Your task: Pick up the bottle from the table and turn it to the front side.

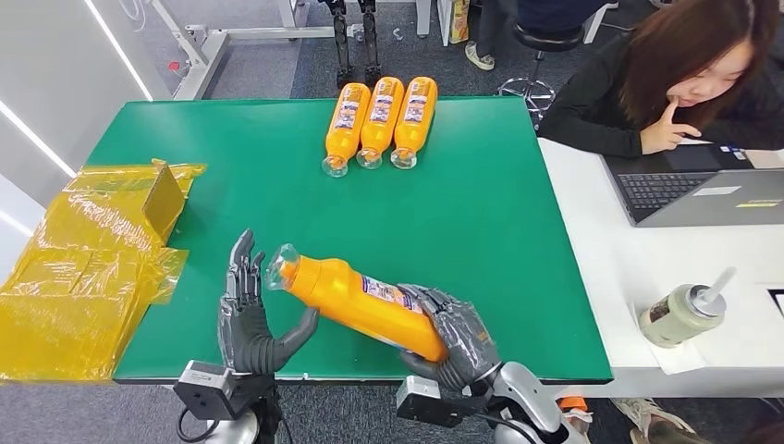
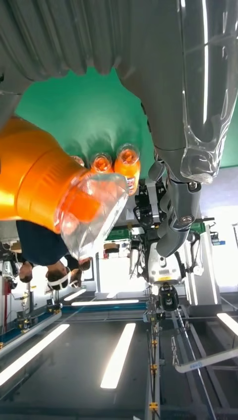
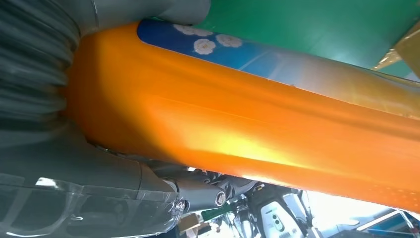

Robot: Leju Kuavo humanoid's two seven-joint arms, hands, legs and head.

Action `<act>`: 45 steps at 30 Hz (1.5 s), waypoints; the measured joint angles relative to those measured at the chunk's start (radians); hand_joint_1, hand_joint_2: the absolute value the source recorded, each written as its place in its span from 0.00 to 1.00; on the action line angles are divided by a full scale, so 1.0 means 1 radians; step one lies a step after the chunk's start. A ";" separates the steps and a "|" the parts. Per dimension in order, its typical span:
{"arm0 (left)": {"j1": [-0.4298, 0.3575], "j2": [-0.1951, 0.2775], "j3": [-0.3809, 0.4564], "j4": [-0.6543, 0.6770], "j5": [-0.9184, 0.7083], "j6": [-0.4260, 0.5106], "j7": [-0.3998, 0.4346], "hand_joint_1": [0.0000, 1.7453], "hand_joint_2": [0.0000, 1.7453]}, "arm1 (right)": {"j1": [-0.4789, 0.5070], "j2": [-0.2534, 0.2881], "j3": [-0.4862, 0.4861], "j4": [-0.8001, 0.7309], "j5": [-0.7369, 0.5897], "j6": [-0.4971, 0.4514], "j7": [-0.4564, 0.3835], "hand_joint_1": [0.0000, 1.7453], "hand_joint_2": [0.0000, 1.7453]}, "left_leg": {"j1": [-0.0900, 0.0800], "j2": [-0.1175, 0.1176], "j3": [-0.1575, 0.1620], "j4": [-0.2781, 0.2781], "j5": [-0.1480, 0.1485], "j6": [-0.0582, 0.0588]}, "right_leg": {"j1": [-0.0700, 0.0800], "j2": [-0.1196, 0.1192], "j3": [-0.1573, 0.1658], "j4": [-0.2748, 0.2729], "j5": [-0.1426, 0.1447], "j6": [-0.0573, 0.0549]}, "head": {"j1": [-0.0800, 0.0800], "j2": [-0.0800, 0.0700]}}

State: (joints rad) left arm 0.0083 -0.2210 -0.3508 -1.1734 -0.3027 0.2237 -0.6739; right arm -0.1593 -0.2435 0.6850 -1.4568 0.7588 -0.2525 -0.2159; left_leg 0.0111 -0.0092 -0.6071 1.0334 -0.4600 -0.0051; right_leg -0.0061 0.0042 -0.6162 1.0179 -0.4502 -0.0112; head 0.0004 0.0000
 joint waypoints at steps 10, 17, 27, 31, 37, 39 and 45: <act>-0.030 -0.025 0.000 0.037 0.141 -0.214 0.001 0.00 1.00 | 0.061 0.119 -0.028 -0.027 0.021 -0.020 -0.035 1.00 1.00 | 0.000 0.000 0.000 0.000 0.000 0.000 | 0.000 0.000 0.000 0.000 0.000 0.000 | 0.000 0.000; -0.036 -0.025 0.001 0.040 0.373 -0.513 0.083 0.00 1.00 | 0.108 0.152 -0.035 -0.055 0.018 -0.015 -0.045 1.00 1.00 | 0.000 0.000 0.000 0.000 0.000 0.000 | 0.000 0.000 0.000 0.000 0.000 0.000 | 0.000 0.000; -0.038 -0.023 0.001 0.042 0.550 -0.701 0.135 0.00 1.00 | 0.145 0.159 -0.035 -0.056 0.023 -0.016 -0.058 1.00 1.00 | 0.000 0.000 0.000 0.000 0.000 0.000 | 0.000 0.000 0.000 0.000 0.000 0.000 | 0.000 0.000; -0.056 -0.017 0.001 0.049 0.613 -0.746 0.172 0.00 1.00 | 0.151 0.183 -0.035 -0.055 0.038 0.004 -0.045 1.00 1.00 | 0.000 0.000 0.000 0.000 0.000 0.000 | 0.000 0.000 0.000 0.000 0.000 0.000 | 0.000 0.000; -0.072 -0.017 0.001 0.049 0.631 -0.751 0.189 0.63 1.00 | 0.150 0.197 -0.036 -0.060 0.055 0.026 -0.027 1.00 1.00 | 0.000 0.000 0.000 0.000 0.000 0.000 | 0.000 0.000 0.000 0.000 0.000 0.000 | 0.000 0.000; -0.077 -0.017 0.001 0.049 0.631 -0.751 0.190 1.00 1.00 | 0.150 0.198 -0.036 -0.064 0.055 0.030 -0.026 1.00 1.00 | 0.000 0.000 0.000 0.000 0.000 0.000 | 0.000 0.000 0.000 0.000 0.000 0.000 | 0.000 0.000; -0.083 -0.017 0.001 0.049 0.630 -0.725 0.190 1.00 1.00 | 0.151 0.198 -0.038 -0.070 0.056 0.034 -0.012 1.00 1.00 | 0.000 0.000 0.000 0.000 0.000 0.000 | 0.000 0.000 0.000 0.000 0.000 0.000 | 0.000 0.000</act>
State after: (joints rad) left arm -0.0747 -0.2377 -0.3494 -1.1245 0.3271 -0.5008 -0.4837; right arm -0.0081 -0.0454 0.6466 -1.5270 0.8152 -0.2182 -0.2284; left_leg 0.0109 -0.0087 -0.6069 1.0337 -0.4600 -0.0052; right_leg -0.0063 0.0045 -0.6160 1.0176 -0.4502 -0.0112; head 0.0006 0.0000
